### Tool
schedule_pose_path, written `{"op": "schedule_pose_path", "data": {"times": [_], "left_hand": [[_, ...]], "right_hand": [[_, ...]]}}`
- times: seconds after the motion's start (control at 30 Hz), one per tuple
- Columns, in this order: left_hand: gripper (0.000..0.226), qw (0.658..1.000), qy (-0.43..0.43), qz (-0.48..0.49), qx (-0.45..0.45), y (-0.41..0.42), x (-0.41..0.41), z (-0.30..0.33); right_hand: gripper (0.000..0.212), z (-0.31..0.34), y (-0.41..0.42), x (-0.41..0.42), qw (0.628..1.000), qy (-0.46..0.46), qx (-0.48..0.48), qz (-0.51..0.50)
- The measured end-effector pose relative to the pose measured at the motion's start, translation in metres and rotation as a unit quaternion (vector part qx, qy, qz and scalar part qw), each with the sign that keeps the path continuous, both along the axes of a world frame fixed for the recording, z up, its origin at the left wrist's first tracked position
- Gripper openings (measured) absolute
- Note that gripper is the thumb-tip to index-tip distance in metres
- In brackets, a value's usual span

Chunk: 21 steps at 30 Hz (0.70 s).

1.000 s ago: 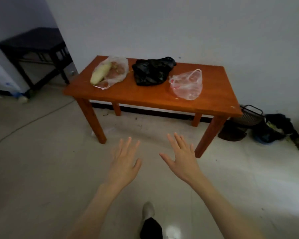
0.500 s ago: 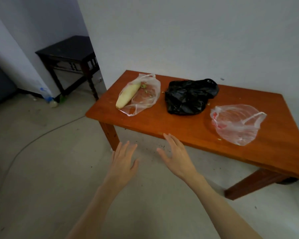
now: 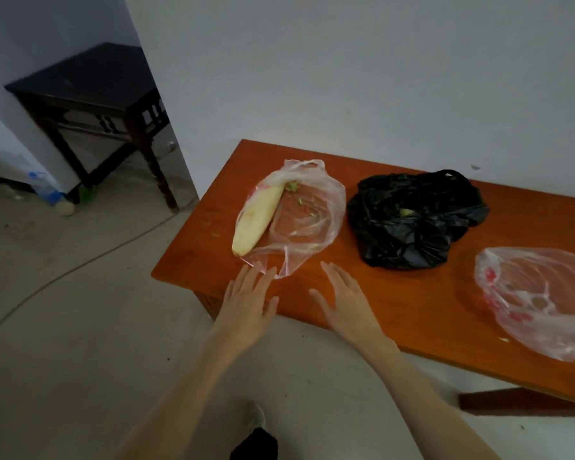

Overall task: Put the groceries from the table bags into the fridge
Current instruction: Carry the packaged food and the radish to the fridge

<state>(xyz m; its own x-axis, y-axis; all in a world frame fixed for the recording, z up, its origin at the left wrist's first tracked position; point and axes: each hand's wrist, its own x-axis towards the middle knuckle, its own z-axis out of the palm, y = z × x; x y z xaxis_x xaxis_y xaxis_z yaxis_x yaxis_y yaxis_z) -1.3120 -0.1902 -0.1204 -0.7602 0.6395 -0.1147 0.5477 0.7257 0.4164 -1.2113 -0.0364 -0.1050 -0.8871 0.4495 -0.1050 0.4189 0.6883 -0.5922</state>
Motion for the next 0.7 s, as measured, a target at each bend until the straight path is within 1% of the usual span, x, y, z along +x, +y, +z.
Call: {"op": "schedule_pose_path", "data": {"times": [0.07, 0.17, 0.3, 0.47, 0.6, 0.7], "left_hand": [[0.057, 1.0, 0.02, -0.016, -0.001, 0.003, -0.037, 0.0], [0.056, 1.0, 0.001, -0.021, -0.009, 0.01, -0.077, -0.007], [0.054, 0.998, -0.03, -0.039, -0.026, 0.026, -0.11, -0.024], [0.054, 0.996, -0.054, -0.05, -0.056, 0.049, -0.155, -0.044], [0.055, 0.993, -0.078, -0.036, -0.077, 0.062, -0.181, -0.056], [0.056, 0.996, -0.071, -0.024, -0.052, 0.067, -0.194, -0.058]], "right_hand": [[0.057, 0.003, -0.003, -0.031, 1.0, 0.019, -0.002, 0.004], [0.05, 0.004, 0.0, -0.071, 0.999, 0.042, -0.013, -0.006], [0.051, -0.01, 0.016, -0.113, 0.998, 0.015, -0.05, -0.045], [0.044, -0.031, 0.041, -0.177, 0.989, -0.007, -0.125, -0.084], [0.041, -0.044, 0.054, -0.226, 0.975, -0.02, -0.195, -0.103], [0.039, -0.049, 0.058, -0.255, 0.955, -0.024, -0.269, -0.124]]}}
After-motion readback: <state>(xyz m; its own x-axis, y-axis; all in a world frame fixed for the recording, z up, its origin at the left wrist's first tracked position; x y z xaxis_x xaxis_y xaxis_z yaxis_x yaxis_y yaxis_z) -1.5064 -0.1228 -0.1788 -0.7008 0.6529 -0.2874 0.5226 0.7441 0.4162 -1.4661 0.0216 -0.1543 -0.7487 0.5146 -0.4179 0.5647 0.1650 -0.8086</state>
